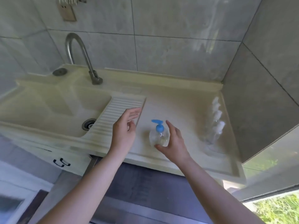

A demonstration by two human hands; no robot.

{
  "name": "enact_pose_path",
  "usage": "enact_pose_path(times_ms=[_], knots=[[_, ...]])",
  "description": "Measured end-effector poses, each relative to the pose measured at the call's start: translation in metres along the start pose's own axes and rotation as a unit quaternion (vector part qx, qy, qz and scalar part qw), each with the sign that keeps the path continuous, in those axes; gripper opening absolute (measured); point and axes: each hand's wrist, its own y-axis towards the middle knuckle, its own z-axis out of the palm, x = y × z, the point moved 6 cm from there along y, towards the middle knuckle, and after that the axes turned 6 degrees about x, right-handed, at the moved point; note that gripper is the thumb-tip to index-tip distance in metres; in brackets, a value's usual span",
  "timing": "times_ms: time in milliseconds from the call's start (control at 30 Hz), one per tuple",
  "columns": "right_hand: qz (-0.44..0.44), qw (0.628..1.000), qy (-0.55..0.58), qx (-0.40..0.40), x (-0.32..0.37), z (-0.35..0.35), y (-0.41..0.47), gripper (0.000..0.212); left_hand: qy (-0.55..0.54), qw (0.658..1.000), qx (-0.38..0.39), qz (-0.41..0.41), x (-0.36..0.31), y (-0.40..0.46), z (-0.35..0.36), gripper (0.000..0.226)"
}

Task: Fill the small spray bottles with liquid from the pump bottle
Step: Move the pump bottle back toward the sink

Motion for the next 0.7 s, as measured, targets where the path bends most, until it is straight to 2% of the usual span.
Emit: enact_pose_path(times_ms=[133,300,500,700], knots=[[0.014,1.0,0.026,0.001,-0.008,0.023,0.005,0.112,-0.003,1.0,-0.014,-0.027,0.022,-0.018,-0.008,0.056],[0.034,0.998,0.046,-0.039,-0.016,0.033,0.006,0.11,0.003,0.998,0.02,-0.064,0.048,-0.027,-0.006,0.052],[0.082,0.994,0.05,-0.051,-0.024,0.038,0.014,0.102,-0.024,0.993,0.072,-0.096,0.074,-0.014,0.001,0.047],[0.113,0.986,0.053,-0.111,-0.019,0.037,0.02,0.085,-0.047,0.977,0.166,-0.124,0.11,0.009,0.011,0.042]])
